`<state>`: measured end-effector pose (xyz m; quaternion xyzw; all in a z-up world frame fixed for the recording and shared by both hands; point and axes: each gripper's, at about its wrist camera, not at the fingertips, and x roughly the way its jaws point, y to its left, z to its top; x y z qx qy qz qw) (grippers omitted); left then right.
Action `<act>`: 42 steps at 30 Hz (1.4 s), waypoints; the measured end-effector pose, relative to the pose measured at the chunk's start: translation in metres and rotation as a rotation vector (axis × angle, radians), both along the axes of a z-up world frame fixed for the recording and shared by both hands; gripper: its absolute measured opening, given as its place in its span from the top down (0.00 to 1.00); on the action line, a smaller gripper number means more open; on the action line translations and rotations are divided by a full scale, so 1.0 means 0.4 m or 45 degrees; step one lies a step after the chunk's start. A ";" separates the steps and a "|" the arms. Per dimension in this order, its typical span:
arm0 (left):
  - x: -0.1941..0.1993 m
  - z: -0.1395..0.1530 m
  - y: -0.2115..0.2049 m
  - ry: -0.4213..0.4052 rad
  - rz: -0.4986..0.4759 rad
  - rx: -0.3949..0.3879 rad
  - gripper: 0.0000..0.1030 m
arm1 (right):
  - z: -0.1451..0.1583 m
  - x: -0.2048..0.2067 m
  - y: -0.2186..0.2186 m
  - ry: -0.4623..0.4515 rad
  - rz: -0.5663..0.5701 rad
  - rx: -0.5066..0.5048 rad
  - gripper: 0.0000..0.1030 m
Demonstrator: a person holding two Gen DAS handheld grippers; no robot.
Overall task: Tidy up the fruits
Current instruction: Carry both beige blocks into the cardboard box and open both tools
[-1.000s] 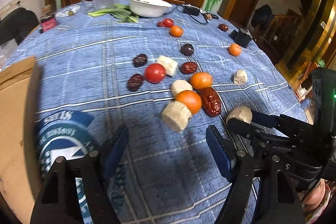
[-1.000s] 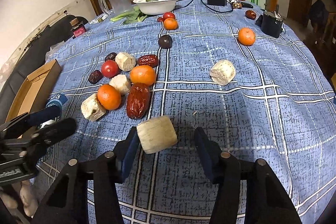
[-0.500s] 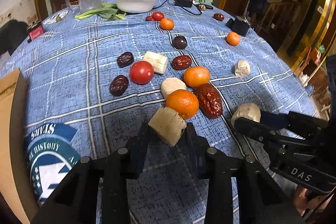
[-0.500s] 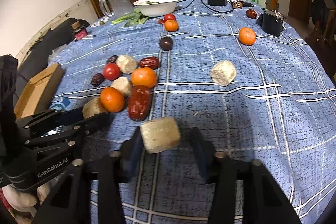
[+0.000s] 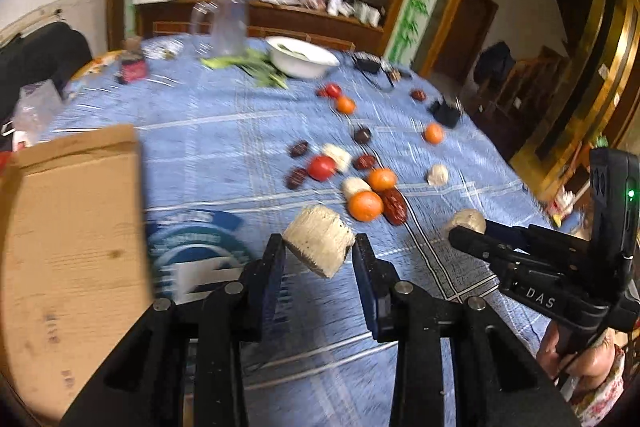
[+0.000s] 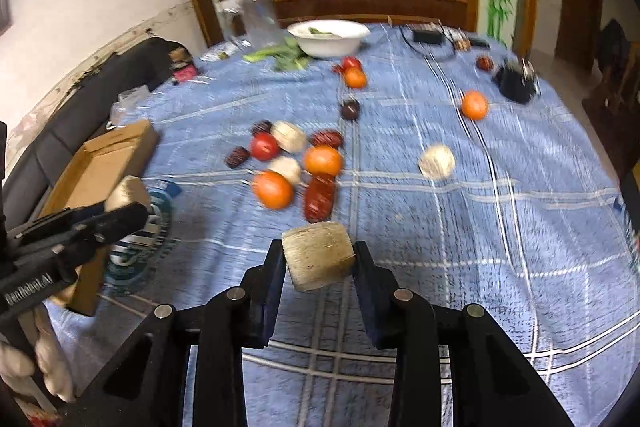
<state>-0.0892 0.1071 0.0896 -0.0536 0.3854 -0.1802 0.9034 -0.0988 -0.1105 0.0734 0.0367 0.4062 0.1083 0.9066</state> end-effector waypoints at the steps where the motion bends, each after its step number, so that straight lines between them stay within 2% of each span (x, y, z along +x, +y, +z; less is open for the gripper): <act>1: -0.010 0.017 0.028 -0.011 0.019 -0.007 0.67 | 0.016 -0.002 0.013 -0.014 0.018 0.002 0.65; 6: -0.005 0.084 0.175 -0.044 0.147 0.050 0.67 | 0.099 0.012 0.119 -0.059 0.164 0.045 0.65; 11: 0.079 0.115 0.313 -0.029 0.266 0.138 0.67 | 0.157 0.086 0.292 -0.078 0.344 0.069 0.64; 13: 0.126 0.106 0.362 0.014 0.301 0.133 0.67 | 0.161 0.123 0.371 -0.078 0.400 0.046 0.64; 19: 0.282 0.003 0.529 0.209 0.445 0.006 0.67 | 0.103 0.242 0.590 -0.028 0.537 -0.013 0.64; 23: 0.332 -0.053 0.572 0.274 0.478 -0.039 0.67 | 0.038 0.314 0.691 0.014 0.585 -0.064 0.64; 29: 0.361 -0.104 0.582 0.329 0.482 -0.049 0.67 | -0.033 0.392 0.760 0.084 0.591 -0.079 0.64; 34: 0.375 -0.124 0.597 0.349 0.514 -0.061 0.67 | -0.060 0.408 0.793 0.073 0.611 -0.132 0.64; 37: 0.377 -0.128 0.606 0.353 0.525 -0.081 0.57 | -0.072 0.409 0.807 0.053 0.620 -0.177 0.64; 38: 0.376 -0.127 0.607 0.349 0.530 -0.090 0.53 | -0.075 0.409 0.811 0.046 0.620 -0.196 0.62; 40: 0.371 -0.121 0.609 0.340 0.537 -0.101 0.48 | -0.071 0.405 0.813 0.029 0.616 -0.214 0.49; 41: 0.368 -0.117 0.610 0.335 0.539 -0.104 0.47 | -0.061 0.401 0.806 0.010 0.613 -0.201 0.38; 42: 0.365 -0.112 0.611 0.330 0.543 -0.106 0.45 | -0.047 0.395 0.797 -0.011 0.607 -0.184 0.34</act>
